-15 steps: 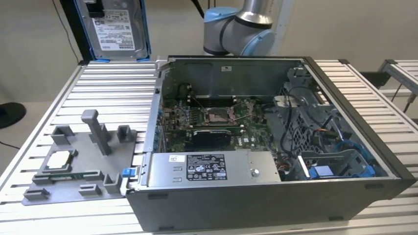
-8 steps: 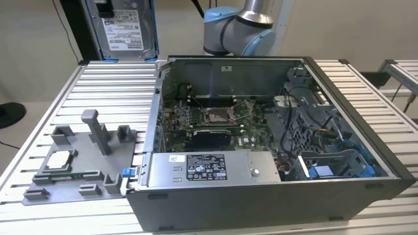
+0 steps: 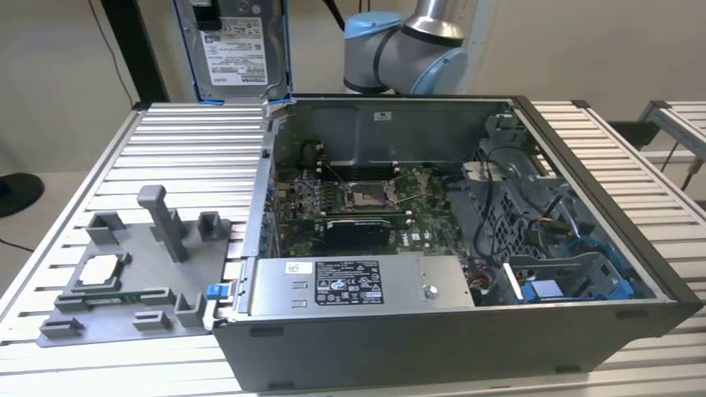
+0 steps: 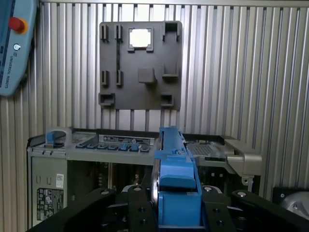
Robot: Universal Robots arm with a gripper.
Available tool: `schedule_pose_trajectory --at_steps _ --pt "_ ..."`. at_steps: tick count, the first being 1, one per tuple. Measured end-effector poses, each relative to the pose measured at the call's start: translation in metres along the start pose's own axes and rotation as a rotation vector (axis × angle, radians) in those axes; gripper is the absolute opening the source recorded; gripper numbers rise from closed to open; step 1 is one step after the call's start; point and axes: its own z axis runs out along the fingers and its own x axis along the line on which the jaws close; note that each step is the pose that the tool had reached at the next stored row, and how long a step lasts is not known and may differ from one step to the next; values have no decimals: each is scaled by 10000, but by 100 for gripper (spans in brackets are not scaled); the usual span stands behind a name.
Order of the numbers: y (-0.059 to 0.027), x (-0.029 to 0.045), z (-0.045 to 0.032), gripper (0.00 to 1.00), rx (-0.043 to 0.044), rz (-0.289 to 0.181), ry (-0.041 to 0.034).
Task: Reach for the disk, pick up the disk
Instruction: 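Pick up the disk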
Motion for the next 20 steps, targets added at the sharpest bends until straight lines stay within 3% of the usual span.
schedule_pose_trajectory --at_steps 20 --pt "-807 81 11 0 0 -11 0"
